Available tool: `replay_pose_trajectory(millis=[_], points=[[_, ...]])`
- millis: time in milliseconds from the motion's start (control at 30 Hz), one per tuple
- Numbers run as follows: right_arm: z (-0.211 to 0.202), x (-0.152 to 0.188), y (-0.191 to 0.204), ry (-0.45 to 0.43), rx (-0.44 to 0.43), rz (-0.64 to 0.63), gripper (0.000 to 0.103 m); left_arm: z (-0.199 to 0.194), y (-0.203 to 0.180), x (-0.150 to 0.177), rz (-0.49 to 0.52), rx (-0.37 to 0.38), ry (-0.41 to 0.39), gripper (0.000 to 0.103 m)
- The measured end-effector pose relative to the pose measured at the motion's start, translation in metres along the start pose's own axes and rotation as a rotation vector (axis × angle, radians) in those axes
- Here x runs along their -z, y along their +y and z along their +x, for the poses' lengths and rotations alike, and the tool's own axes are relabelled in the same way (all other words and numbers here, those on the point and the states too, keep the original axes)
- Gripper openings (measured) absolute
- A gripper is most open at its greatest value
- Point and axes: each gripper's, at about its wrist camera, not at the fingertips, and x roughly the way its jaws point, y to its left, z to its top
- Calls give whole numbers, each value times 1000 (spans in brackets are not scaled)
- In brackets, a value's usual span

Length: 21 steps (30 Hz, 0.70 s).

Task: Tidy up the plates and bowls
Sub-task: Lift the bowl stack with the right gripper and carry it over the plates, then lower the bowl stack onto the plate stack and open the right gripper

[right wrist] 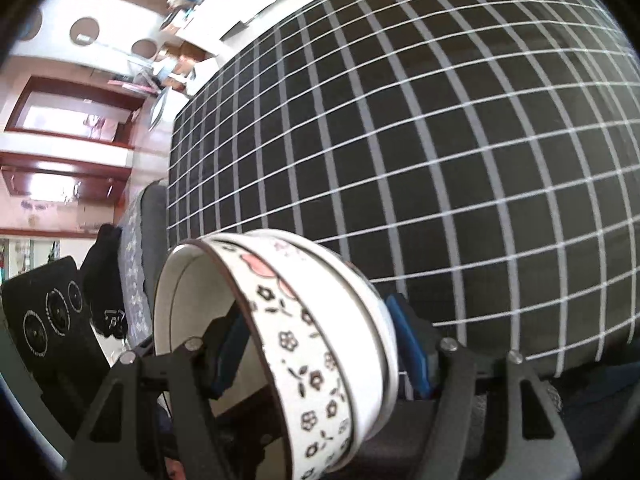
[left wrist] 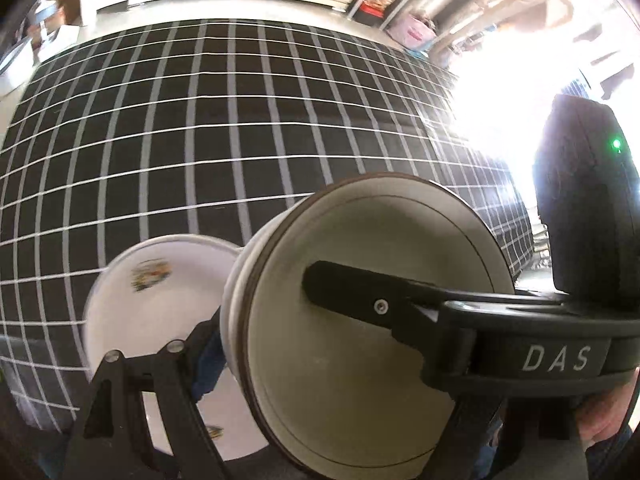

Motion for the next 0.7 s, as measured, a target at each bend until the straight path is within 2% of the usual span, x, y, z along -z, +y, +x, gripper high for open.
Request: replay_pose_trajectory(millis=[267, 400, 700], points=[[47, -3, 41, 76, 9, -56, 71, -10, 57, 16, -98, -15, -11, 82], [67, -1, 48, 108, 21, -68, 71, -4, 82, 26, -138, -11, -5, 82], [90, 3, 51, 135, 34, -73, 71, 2, 134, 53, -160, -8, 3, 82]])
